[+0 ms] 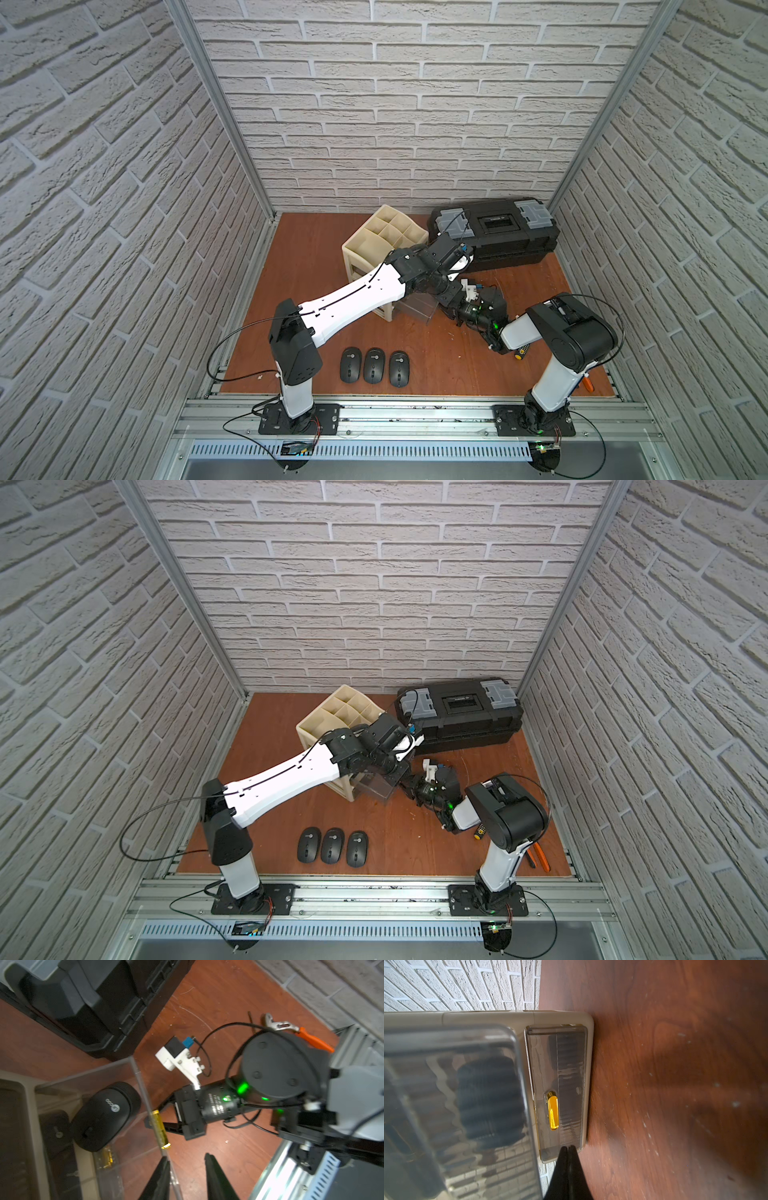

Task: Take the mice out of the drawer
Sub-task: Adjust the mouse in the drawer.

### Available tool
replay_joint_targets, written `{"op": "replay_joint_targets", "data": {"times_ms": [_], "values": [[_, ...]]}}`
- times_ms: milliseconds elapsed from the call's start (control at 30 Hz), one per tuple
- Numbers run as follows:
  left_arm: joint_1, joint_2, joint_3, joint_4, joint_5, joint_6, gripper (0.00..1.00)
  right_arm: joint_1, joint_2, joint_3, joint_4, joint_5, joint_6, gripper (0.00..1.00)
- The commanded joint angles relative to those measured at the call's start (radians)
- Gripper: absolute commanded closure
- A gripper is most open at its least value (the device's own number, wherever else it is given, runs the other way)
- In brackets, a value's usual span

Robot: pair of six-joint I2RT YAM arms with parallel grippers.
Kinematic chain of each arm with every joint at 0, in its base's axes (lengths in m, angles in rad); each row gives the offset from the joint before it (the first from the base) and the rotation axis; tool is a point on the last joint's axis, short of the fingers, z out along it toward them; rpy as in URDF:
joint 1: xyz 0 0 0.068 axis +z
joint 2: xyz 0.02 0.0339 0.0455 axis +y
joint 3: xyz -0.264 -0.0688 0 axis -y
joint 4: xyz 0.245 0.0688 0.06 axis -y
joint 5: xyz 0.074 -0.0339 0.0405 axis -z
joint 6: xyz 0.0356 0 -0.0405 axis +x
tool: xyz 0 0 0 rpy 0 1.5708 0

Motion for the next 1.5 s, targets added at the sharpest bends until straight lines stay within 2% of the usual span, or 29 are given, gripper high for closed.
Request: {"op": "replay_joint_targets", "data": {"times_ms": [0, 100, 367, 833, 967, 1233, 1467], "values": [[0.031, 0.039, 0.045, -0.029, -0.101, 0.07, 0.77, 0.007, 0.01, -0.004, 0.058, 0.004, 0.003, 0.97], [0.047, 0.073, 0.074, -0.03, -0.179, 0.11, 0.85, 0.008, 0.01, -0.004, 0.057, 0.004, 0.002, 0.97], [0.079, 0.193, 0.176, -0.04, -0.268, 0.175, 1.0, 0.012, 0.009, -0.004, 0.059, 0.004, 0.004, 0.97], [0.081, 0.373, 0.313, -0.074, -0.36, 0.259, 1.0, 0.014, 0.007, -0.014, 0.061, -0.001, 0.0, 0.97], [0.078, 0.4, 0.327, -0.089, -0.394, 0.27, 1.0, 0.015, 0.004, -0.016, 0.06, 0.002, 0.0, 0.97], [0.058, 0.426, 0.316, -0.095, -0.55, 0.3, 1.0, 0.016, 0.013, -0.016, 0.065, 0.003, 0.001, 0.97], [0.051, 0.481, 0.377, -0.196, -0.567, 0.295, 1.0, 0.017, 0.012, -0.018, 0.069, 0.003, 0.004, 0.97]]}}
